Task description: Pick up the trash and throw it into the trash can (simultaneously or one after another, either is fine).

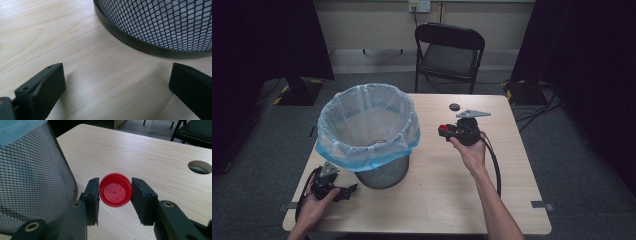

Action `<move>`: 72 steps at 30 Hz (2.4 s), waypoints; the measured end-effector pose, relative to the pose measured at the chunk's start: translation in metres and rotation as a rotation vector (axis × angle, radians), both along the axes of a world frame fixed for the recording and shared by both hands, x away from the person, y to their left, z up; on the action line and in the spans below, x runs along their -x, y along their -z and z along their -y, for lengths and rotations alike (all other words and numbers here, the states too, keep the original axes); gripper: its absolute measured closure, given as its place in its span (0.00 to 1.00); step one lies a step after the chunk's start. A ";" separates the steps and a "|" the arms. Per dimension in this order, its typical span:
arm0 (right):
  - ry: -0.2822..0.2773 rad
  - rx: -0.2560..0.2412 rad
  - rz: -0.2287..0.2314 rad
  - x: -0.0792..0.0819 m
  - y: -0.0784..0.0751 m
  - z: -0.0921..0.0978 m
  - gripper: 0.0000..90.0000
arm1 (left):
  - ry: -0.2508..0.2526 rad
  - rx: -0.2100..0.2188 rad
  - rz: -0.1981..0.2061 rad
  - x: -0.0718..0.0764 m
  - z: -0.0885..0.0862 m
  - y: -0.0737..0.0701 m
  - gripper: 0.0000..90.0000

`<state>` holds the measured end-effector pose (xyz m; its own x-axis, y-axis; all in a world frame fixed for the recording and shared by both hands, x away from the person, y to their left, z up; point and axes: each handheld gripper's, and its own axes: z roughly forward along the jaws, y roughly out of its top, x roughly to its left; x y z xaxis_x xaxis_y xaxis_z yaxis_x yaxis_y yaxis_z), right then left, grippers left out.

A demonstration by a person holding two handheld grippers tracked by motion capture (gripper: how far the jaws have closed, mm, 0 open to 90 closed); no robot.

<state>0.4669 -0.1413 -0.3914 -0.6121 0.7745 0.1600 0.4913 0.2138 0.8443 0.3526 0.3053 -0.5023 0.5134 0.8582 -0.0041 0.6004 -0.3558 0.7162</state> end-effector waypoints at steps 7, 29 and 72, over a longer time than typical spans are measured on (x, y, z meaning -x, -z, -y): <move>-0.006 -0.014 0.028 0.001 -0.013 -0.002 0.66 | 0.000 0.001 0.000 0.000 0.000 0.000 0.00; -0.046 -0.060 0.134 0.006 -0.063 -0.005 0.66 | 0.000 0.000 0.000 0.000 0.000 0.000 0.00; -0.174 -0.177 0.309 0.020 -0.141 -0.041 0.66 | 0.000 0.001 0.000 0.000 0.000 0.000 0.00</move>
